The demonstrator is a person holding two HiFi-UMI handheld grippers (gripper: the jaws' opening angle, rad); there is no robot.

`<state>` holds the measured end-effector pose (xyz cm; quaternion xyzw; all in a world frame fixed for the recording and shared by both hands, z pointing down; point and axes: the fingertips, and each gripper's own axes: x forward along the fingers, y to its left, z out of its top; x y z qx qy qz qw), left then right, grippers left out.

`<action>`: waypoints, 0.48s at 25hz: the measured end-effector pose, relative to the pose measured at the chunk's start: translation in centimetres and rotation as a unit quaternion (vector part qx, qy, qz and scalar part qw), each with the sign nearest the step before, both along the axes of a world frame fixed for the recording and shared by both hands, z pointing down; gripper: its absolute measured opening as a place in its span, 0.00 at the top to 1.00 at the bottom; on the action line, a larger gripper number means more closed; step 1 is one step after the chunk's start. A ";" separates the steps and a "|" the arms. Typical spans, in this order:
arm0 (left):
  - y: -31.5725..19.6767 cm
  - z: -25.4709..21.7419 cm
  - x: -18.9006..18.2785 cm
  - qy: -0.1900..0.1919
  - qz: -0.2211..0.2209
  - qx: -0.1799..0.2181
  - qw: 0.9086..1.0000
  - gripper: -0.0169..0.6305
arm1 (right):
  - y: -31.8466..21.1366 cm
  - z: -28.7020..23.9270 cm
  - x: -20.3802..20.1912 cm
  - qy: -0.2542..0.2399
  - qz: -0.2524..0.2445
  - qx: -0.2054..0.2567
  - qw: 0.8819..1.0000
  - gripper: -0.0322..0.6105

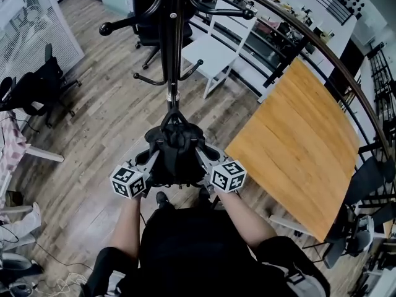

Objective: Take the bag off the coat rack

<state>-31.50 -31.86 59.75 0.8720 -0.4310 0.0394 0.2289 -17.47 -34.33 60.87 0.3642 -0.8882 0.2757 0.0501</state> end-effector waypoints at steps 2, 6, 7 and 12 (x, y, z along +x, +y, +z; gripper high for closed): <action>0.6 -0.7 0.3 -0.001 -0.001 0.003 1.000 0.89 | 0.5 -0.7 0.3 -0.002 -0.007 0.005 1.000 0.84; 1.7 -2.1 0.7 0.004 -0.013 0.011 1.000 0.90 | 1.7 -2.2 0.6 -0.009 -0.025 0.016 1.000 0.84; 2.1 -2.4 0.8 0.006 -0.018 0.013 1.000 0.90 | 2.0 -2.6 0.7 -0.011 -0.031 0.018 0.999 0.84; 3.4 -3.7 1.3 0.002 -0.038 0.020 0.999 0.90 | 3.0 -3.8 1.1 -0.008 -0.061 0.037 0.997 0.84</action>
